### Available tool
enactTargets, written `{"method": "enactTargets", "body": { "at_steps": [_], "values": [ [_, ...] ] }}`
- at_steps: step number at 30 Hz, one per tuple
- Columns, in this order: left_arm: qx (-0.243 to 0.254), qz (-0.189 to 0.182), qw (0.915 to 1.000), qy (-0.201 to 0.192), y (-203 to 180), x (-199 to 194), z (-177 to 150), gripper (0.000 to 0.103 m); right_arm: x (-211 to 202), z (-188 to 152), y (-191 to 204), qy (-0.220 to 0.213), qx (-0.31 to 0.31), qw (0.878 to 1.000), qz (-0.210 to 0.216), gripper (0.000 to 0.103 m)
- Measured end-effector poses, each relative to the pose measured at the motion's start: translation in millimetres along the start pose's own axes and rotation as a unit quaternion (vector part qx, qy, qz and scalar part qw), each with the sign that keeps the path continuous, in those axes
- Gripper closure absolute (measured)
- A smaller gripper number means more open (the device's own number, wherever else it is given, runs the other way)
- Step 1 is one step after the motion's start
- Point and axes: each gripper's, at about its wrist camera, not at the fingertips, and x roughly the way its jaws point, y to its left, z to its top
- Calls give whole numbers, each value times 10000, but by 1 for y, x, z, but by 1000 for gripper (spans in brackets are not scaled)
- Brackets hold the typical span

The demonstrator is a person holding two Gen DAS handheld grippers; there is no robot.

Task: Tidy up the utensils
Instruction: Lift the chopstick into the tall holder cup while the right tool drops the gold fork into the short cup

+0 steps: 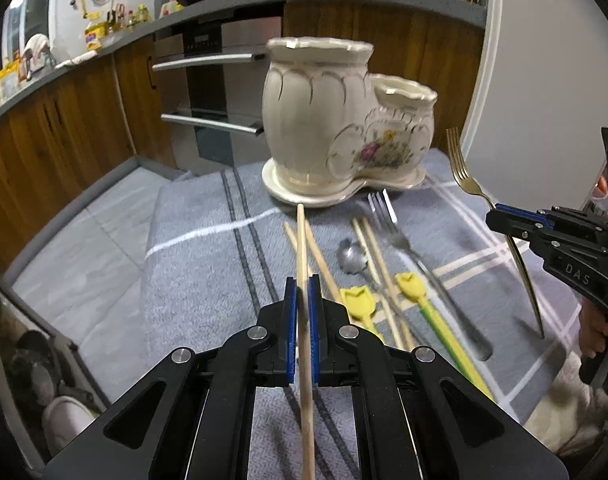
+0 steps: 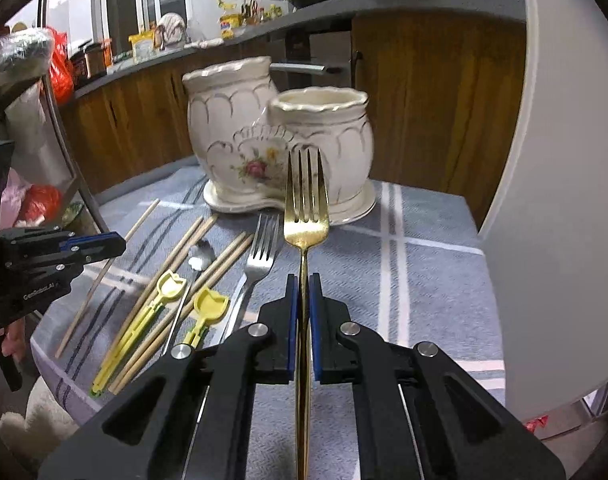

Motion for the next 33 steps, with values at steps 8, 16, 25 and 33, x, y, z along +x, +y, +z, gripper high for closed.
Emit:
{"method": "enactTargets", "body": {
  "at_steps": [8, 16, 25, 33],
  "values": [
    [-19, -255, 9982, -535, -2, -29, 13, 97, -32, 10, -5, -634, 116, 9979, 107, 97],
    [-109, -342, 9946, -975, 2, -55, 25, 97, -62, 30, 0, -1456, 9, 9893, 54, 97],
    [-250, -402, 9888, -1414, 11, -84, 41, 97, -62, 48, 10, -1606, -83, 9869, 153, 97],
    [-384, -856, 9806, -1720, 19, -102, 83, 97, -51, 88, 3, -1692, -5, 9851, 314, 97]
  ]
}}
